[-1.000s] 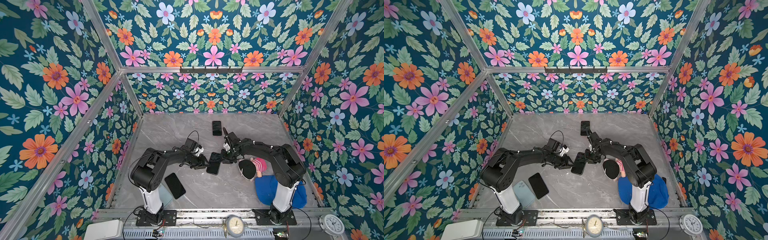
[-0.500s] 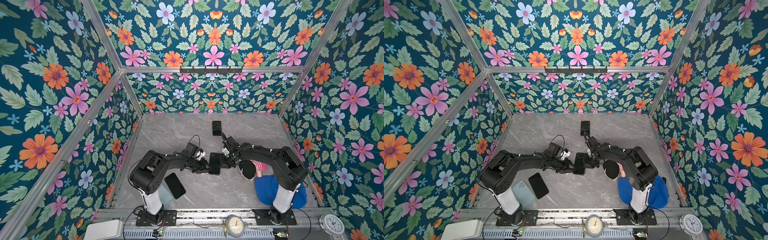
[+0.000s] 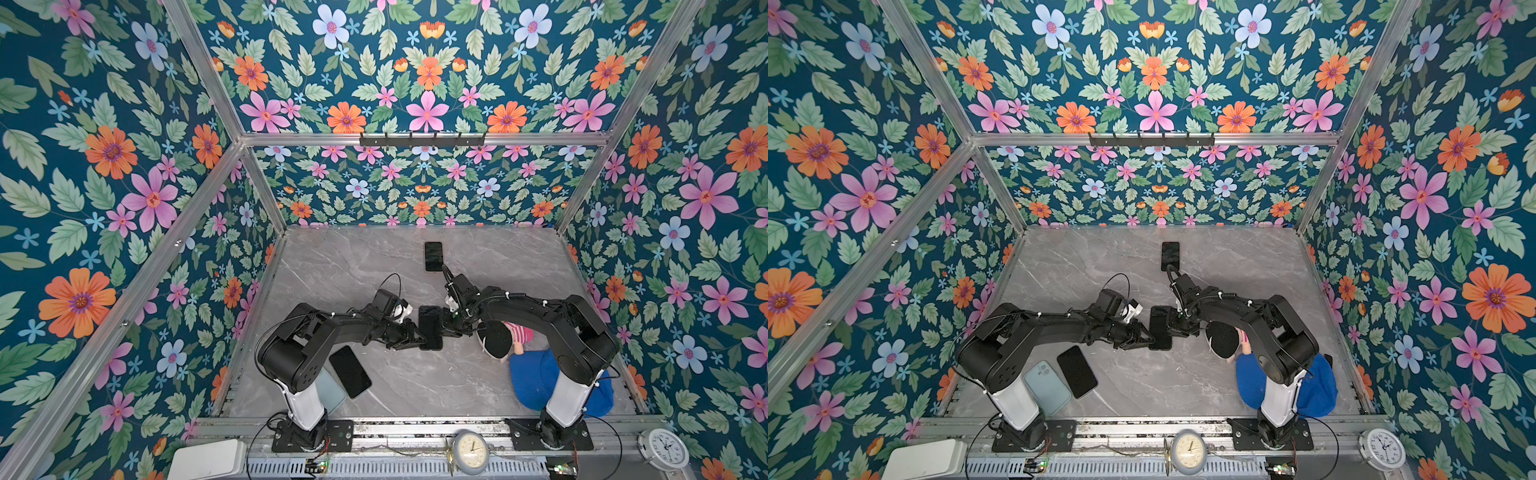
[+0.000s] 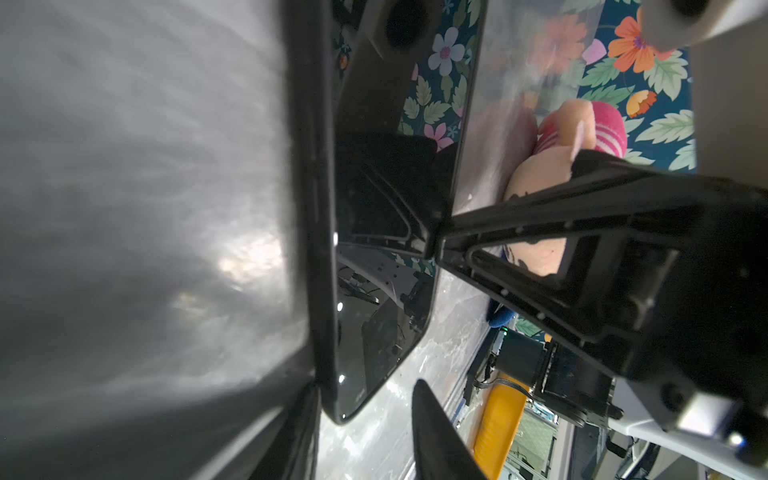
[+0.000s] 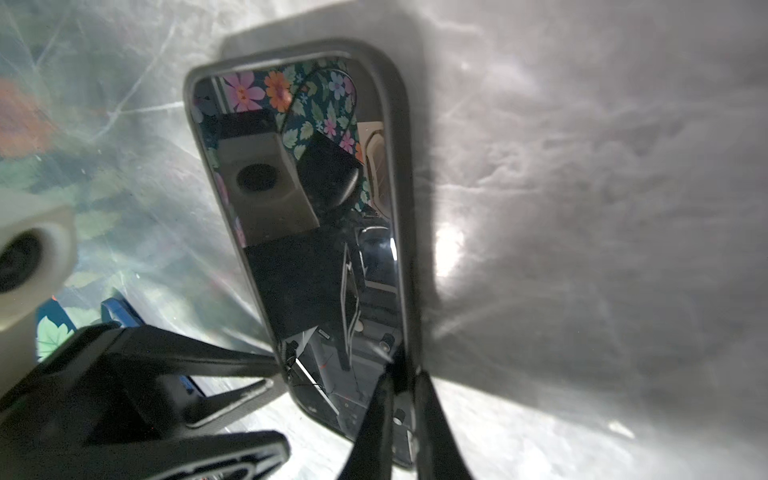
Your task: Put the phone into the phone case
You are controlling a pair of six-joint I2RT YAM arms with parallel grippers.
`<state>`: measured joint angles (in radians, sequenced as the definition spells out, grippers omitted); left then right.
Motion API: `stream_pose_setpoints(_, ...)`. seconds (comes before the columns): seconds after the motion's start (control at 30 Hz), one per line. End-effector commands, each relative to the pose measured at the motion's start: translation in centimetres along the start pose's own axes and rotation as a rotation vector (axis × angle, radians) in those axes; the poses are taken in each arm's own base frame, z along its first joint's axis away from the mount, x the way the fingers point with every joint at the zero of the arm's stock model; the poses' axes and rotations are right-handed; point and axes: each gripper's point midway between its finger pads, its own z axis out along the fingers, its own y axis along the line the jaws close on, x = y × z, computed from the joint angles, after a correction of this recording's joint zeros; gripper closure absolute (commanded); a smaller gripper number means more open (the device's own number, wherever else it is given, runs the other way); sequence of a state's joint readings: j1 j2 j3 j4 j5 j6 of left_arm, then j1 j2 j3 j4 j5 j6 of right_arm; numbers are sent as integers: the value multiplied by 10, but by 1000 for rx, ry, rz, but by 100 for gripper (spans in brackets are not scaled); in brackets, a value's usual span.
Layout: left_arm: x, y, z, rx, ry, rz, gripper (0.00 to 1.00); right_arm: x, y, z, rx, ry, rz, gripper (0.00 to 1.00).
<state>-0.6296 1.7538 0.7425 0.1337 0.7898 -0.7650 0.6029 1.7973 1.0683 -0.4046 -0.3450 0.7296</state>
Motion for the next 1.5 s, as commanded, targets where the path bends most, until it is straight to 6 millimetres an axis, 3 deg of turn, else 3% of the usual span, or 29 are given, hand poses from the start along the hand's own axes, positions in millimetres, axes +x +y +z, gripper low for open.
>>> stream_pose_setpoints(0.0,-2,-8,3,21,-12,14,61,-1,5,-7,-4,-13,-6,74)
stream_pose_setpoints(0.1,-2,-13,5,24,-14,27,61,-3,0,-14,32,-38,-10,64)
stream_pose_setpoints(0.13,-4,-15,5,25,-19,30,61,-4,-2,-18,53,-53,-13,57)
stream_pose_setpoints(0.3,-10,-10,-14,-15,-84,32,60,-7,3,-27,173,-115,-73,35)
stream_pose_setpoints(0.43,-20,10,-38,-89,-151,5,53,-7,7,-20,265,-116,-115,23)
stream_pose_setpoints(0.67,-30,33,-67,-225,-232,12,32,-7,15,-8,320,-98,-154,12)
stream_pose_setpoints(0.87,-31,40,-75,-244,-265,5,16,-4,23,4,327,-65,-188,11)
stream_pose_setpoints(1.07,-29,40,-76,-222,-278,-5,7,0,13,17,425,-33,-199,15)
stream_pose_setpoints(1.27,-28,40,-77,-218,-280,-14,4,1,3,20,522,-29,-204,22)
stream_pose_setpoints(1.47,-32,38,-75,-207,-280,-13,4,-1,8,13,508,-50,-196,32)
